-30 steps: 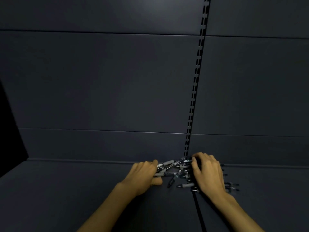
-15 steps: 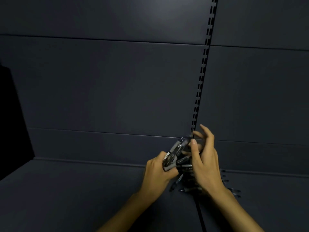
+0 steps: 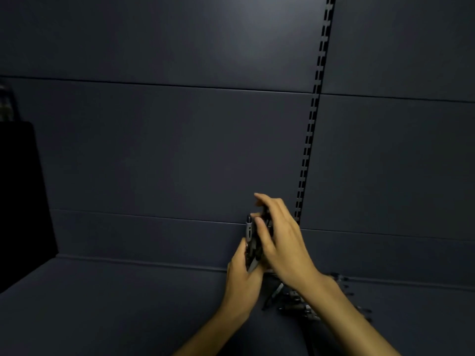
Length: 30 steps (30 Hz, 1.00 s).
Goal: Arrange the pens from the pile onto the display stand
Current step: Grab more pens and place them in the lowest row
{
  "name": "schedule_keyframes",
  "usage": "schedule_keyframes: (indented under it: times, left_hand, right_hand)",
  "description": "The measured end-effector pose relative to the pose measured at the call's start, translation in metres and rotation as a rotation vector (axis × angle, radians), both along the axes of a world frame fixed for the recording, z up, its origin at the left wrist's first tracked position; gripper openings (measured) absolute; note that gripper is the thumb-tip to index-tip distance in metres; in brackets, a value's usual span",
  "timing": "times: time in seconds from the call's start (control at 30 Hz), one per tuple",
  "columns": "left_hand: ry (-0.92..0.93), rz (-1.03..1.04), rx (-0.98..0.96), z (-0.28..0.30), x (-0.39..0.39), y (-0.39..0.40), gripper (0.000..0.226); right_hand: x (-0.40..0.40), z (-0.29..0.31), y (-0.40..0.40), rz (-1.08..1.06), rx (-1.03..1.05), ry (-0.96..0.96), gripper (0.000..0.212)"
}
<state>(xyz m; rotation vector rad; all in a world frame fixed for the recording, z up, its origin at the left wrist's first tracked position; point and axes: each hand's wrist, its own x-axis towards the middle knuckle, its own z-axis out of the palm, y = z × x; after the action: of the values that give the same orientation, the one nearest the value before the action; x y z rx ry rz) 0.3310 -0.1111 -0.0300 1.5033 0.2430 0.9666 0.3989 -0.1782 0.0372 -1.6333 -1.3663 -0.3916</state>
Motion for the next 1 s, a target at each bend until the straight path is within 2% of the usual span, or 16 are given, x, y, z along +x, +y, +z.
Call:
schedule_keyframes:
  times: [0.17,0.3,0.4,0.6,0.73,0.77,0.83,0.9,0.97,1.0]
  left_hand:
    - [0.038,0.058,0.060,-0.004,0.001,0.006,0.034]
    - [0.127,0.132,0.080,-0.015,0.007,0.013,0.023]
    - [0.184,0.084,0.020,-0.023,0.013,0.018,0.021]
    - [0.327,0.039,0.133,-0.029,0.017,0.023,0.021]
    - [0.242,0.017,0.037,-0.034,0.023,0.018,0.041]
    - [0.226,0.036,0.032,-0.033,0.022,0.016,0.034]
    - [0.205,0.140,0.123,-0.031,0.018,0.014,0.015]
    - [0.171,0.217,0.167,-0.032,0.017,0.018,0.016]
    - [0.204,0.274,0.336,-0.034,0.018,0.024,0.018]
    - [0.240,0.283,0.353,-0.033,0.020,0.027,0.022]
  right_hand:
    - [-0.003,-0.002,0.003,0.044,-0.050,-0.006,0.038]
    - [-0.003,-0.011,0.002,0.078,-0.165,-0.007,0.060]
    - [-0.001,-0.020,0.001,0.051,-0.176,-0.035,0.069]
    - [0.003,-0.032,-0.002,0.007,-0.164,-0.078,0.055]
    - [0.003,-0.036,-0.001,-0.012,-0.135,-0.080,0.049]
    - [0.003,-0.036,0.000,-0.010,-0.129,-0.078,0.048]
    - [0.001,-0.033,0.001,0.005,-0.115,-0.071,0.045]
    - [-0.002,-0.030,0.002,0.025,-0.108,-0.081,0.043]
    - [-0.005,-0.028,0.004,0.030,-0.115,-0.081,0.040]
    - [-0.005,-0.028,0.005,0.025,-0.118,-0.075,0.037]
